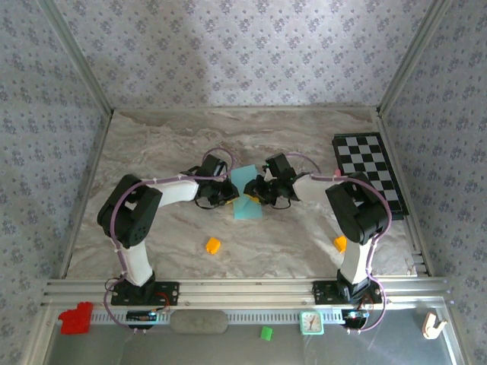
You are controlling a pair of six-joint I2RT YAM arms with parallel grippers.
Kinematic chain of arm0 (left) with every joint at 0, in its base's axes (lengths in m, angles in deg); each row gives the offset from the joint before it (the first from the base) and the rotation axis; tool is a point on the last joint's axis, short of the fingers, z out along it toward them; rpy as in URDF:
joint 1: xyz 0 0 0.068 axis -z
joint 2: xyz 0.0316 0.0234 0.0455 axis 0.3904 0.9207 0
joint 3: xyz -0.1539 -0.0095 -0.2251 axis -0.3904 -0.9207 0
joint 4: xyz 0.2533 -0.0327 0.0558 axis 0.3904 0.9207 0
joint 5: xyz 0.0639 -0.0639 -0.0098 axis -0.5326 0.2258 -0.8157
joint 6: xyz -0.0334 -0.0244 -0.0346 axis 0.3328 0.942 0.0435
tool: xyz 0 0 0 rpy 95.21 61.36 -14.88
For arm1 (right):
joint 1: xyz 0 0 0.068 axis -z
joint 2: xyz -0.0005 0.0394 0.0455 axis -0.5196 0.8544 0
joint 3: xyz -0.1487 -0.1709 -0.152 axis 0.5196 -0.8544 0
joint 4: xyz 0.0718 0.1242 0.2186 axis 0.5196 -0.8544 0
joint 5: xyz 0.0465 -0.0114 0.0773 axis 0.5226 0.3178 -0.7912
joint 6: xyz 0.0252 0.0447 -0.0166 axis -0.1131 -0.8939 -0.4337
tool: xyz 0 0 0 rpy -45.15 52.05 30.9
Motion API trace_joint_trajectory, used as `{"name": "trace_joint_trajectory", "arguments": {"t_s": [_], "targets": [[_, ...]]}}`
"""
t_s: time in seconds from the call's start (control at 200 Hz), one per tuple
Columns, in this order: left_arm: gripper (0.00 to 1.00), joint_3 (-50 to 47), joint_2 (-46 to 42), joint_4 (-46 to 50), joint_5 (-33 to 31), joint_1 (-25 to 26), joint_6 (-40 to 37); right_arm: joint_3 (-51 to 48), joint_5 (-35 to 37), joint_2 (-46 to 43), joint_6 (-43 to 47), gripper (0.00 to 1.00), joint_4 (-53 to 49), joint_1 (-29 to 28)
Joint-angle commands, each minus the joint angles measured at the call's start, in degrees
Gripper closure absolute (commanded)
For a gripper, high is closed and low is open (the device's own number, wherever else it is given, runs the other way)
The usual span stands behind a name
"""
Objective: Fold a paper plane with a square sheet of paper (pick it up from the middle)
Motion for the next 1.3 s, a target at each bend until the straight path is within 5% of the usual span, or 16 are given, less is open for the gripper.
{"name": "trace_joint_trajectory", "arguments": {"t_s": [0.0, 0.39, 0.565, 0.909, 1.294], "targets": [[0.81, -0.85, 0.30, 0.22, -0.97, -0.36, 0.87, -0.25, -0.01, 0.78, 2.50, 0.71, 1.16, -0.92], [0.70, -2.07, -5.23, -0.15, -0.82, -3.62, 2.15, 0.16, 2.96, -2.58, 6.20, 0.95, 1.21, -0.65], [0.50, -3.05, -12.49, -3.68, 2.30, -7.31, 1.64, 0.63, 2.29, -10.17, 10.34, 0.97, 1.77, 1.61], [0.13, 0.28, -19.57, -14.11, 17.05, -10.30, 3.17, 2.18, -11.79, -16.83, 4.79, 0.97, 11.78, 9.76], [0.07, 3.29, -15.79, -22.82, 23.96, -6.60, 9.55, 3.91, -19.52, -15.82, -4.18, 0.96, 23.29, 10.55]]}}
